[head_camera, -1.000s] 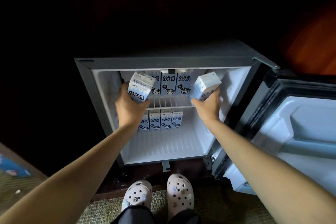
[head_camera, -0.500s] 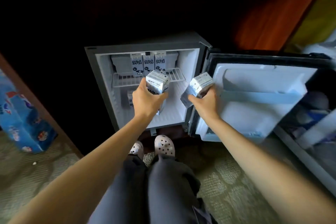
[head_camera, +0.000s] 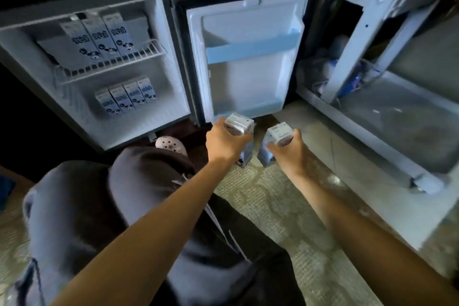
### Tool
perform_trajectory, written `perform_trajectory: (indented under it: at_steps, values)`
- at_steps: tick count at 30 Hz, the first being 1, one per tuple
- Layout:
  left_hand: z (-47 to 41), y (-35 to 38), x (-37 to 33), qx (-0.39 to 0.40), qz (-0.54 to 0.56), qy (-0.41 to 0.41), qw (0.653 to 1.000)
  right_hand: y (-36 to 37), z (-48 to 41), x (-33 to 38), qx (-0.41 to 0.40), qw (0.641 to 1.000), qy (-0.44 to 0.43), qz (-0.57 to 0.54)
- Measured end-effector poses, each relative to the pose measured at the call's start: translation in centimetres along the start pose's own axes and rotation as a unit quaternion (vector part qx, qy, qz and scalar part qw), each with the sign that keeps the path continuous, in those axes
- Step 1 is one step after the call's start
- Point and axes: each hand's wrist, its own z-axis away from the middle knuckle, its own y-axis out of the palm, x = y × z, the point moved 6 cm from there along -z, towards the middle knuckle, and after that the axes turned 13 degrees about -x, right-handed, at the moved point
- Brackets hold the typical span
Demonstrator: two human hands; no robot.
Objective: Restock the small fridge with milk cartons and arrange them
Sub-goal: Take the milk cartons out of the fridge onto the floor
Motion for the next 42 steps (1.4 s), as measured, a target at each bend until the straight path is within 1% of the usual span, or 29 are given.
perform_trajectory:
  at_steps: [2, 4, 6, 9, 13, 16, 19, 22, 26, 30, 32, 33, 35, 37, 38, 39, 40, 41, 42]
  values:
    - [1.8, 2.5, 1.0, 0.027, -0.017, -0.008, 0.999, -1.4, 0.6, -4.1, -0.015, 0.999, 0.03, 0.009]
    - [3.5, 5.0, 2.2, 0.051, -0.031, -0.023, 0.998, -2.9, 1.2, -7.7, -0.021, 0.998, 0.037, 0.045]
    - [5.2, 7.3, 3.5, 0.074, -0.044, -0.045, 0.995, -4.1, 2.2, -10.9, -0.003, 0.994, 0.043, 0.096]
    - [7.5, 10.3, 5.5, 0.099, -0.067, -0.08, 0.99, -5.0, 4.0, -16.7, 0.035, 0.986, 0.093, 0.133]
    - [9.9, 13.3, 7.7, 0.133, -0.136, -0.083, 0.978, -5.8, 6.7, -21.8, 0.049, 0.971, 0.151, 0.177]
    - [11.2, 14.6, 8.9, 0.168, -0.178, -0.069, 0.967, -5.5, 8.2, -23.7, 0.06, 0.966, 0.16, 0.197]
    - [11.6, 15.0, 10.0, 0.191, -0.222, -0.061, 0.954, -4.5, 9.3, -25.3, 0.087, 0.966, 0.149, 0.194]
    - [11.4, 15.3, 10.9, 0.208, -0.251, -0.053, 0.944, -3.5, 9.8, -26.2, 0.112, 0.959, 0.142, 0.217]
    - [10.9, 15.6, 11.7, 0.209, -0.27, -0.059, 0.938, -2.7, 9.8, -26.7, 0.153, 0.941, 0.127, 0.274]
    - [10.8, 15.7, 12.0, 0.213, -0.275, -0.072, 0.935, -2.5, 9.2, -26.8, 0.18, 0.927, 0.115, 0.308]
    - [10.8, 15.8, 11.8, 0.214, -0.269, -0.071, 0.936, -2.6, 8.6, -26.2, 0.188, 0.924, 0.095, 0.319]
    - [10.8, 15.9, 11.6, 0.211, -0.267, -0.064, 0.938, -2.7, 8.2, -25.7, 0.188, 0.932, 0.083, 0.299]
    - [10.8, 16.1, 10.8, 0.199, -0.256, -0.044, 0.945, -2.9, 7.7, -23.6, 0.199, 0.953, 0.054, 0.223]
    - [10.9, 16.4, 9.8, 0.189, -0.231, -0.017, 0.954, -3.2, 7.3, -20.9, 0.209, 0.966, 0.022, 0.151]
    - [11.0, 16.7, 9.1, 0.187, -0.216, -0.002, 0.958, -3.5, 7.1, -19.7, 0.207, 0.973, 0.033, 0.101]
    - [11.1, 17.0, 8.4, 0.187, -0.202, 0.012, 0.961, -3.8, 6.8, -18.8, 0.196, 0.978, 0.061, 0.031]
    - [11.3, 17.4, 7.7, 0.192, -0.189, 0.024, 0.963, -4.1, 6.4, -18.2, 0.179, 0.98, 0.089, -0.01]
    - [11.5, 17.7, 7.1, 0.199, -0.177, 0.034, 0.963, -4.7, 5.8, -17.6, 0.15, 0.982, 0.108, -0.037]
    - [11.8, 18.2, 6.5, 0.211, -0.169, 0.041, 0.962, -5.4, 5.2, -17.4, 0.122, 0.986, 0.11, -0.034]
